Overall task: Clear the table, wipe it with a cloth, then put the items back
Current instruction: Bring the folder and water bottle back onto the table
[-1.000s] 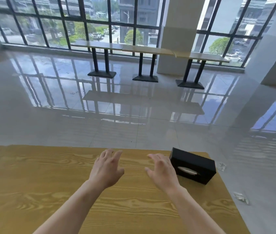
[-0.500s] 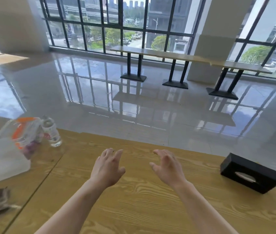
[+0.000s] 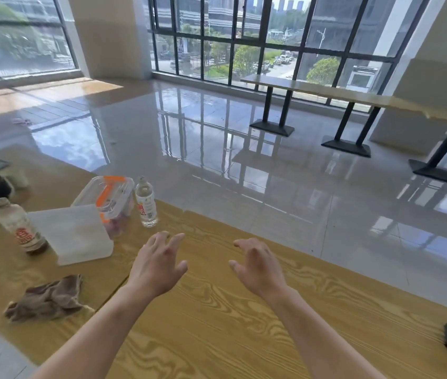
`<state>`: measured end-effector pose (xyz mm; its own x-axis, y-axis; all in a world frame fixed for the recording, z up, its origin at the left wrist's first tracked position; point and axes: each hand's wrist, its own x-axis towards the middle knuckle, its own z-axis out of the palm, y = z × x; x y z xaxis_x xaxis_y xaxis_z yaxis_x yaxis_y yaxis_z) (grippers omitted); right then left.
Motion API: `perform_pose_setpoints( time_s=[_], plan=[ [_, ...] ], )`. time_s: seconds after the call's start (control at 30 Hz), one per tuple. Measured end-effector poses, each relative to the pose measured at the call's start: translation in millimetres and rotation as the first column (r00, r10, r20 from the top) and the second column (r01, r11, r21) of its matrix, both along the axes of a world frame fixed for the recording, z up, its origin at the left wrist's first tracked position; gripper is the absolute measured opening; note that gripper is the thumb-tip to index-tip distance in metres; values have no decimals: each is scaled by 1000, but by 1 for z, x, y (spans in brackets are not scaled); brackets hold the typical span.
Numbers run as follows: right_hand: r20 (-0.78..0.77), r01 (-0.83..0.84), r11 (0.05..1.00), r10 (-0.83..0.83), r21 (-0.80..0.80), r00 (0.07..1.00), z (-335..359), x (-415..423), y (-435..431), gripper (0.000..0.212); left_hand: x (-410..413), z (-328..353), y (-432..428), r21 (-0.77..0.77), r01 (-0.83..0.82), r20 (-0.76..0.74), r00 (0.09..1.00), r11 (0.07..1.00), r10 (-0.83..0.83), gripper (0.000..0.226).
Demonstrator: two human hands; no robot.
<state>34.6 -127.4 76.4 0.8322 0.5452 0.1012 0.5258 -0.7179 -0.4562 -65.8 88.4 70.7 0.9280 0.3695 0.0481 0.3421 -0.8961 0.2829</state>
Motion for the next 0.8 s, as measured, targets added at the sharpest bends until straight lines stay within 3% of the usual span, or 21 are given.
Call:
perform_pose_setpoints(
  time_s=[0.27, 0.5, 0.8],
  plan=[
    [7, -85, 996, 85, -19, 996, -2, 20, 91, 52, 3, -2, 79, -16, -49, 47, 998, 999, 49, 62],
    [-37, -64, 998, 63, -29, 997, -6, 37, 208, 49, 1, -2, 204, -5, -96, 168, 981, 995, 96, 47],
    [-60, -57, 998, 55, -36, 997, 2, 74, 339, 40, 20, -16, 316, 142, -95, 85, 993, 985, 83, 53]
  ],
)
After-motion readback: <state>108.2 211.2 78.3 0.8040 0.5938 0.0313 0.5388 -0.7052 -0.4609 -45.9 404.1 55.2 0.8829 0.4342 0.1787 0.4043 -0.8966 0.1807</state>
